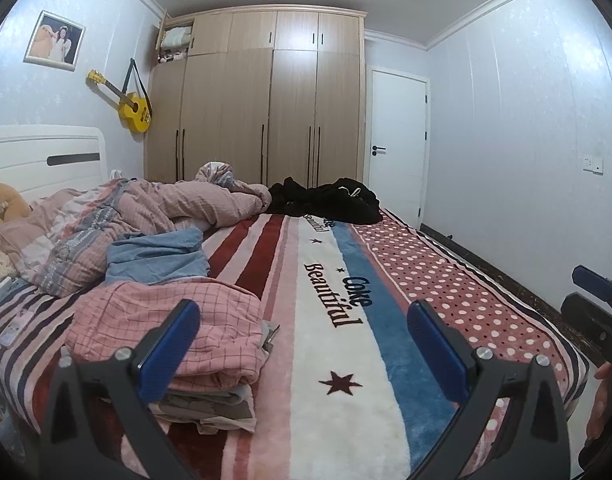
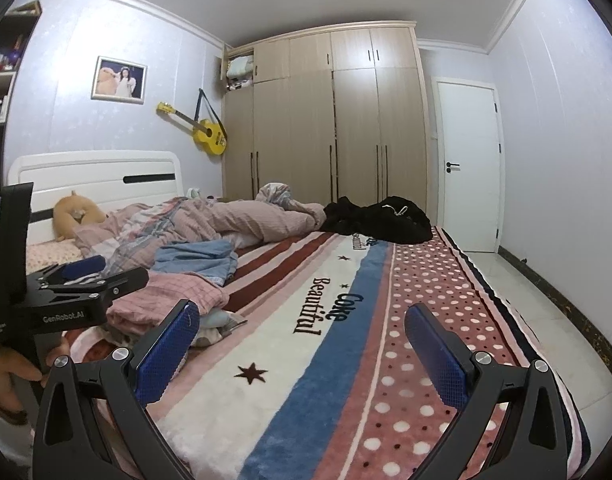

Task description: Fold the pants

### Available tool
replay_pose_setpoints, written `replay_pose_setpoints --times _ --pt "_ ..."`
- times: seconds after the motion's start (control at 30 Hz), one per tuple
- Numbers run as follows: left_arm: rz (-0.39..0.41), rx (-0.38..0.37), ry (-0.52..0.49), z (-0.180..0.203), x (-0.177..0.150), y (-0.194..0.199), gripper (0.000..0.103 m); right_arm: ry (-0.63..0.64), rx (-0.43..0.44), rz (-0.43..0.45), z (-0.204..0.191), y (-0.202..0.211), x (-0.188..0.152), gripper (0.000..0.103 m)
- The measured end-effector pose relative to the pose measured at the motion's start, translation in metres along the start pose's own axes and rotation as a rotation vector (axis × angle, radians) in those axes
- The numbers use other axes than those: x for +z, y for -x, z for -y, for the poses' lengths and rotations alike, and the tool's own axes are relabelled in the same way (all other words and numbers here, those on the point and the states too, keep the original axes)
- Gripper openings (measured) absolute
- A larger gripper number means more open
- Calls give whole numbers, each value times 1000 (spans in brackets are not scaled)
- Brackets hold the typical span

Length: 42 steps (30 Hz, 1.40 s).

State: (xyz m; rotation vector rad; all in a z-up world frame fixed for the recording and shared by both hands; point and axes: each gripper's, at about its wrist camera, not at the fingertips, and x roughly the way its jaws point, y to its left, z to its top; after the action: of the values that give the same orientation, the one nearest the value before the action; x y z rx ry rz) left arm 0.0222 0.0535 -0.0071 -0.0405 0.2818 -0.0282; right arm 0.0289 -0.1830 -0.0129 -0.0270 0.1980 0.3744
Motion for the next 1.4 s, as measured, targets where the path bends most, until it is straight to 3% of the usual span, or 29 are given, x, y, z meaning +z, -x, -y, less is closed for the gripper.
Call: replay_pose_setpoints --times 1.4 --pt "-8 -4 17 -5 -4 -1 102 2 10 1 -3 2 3 102"
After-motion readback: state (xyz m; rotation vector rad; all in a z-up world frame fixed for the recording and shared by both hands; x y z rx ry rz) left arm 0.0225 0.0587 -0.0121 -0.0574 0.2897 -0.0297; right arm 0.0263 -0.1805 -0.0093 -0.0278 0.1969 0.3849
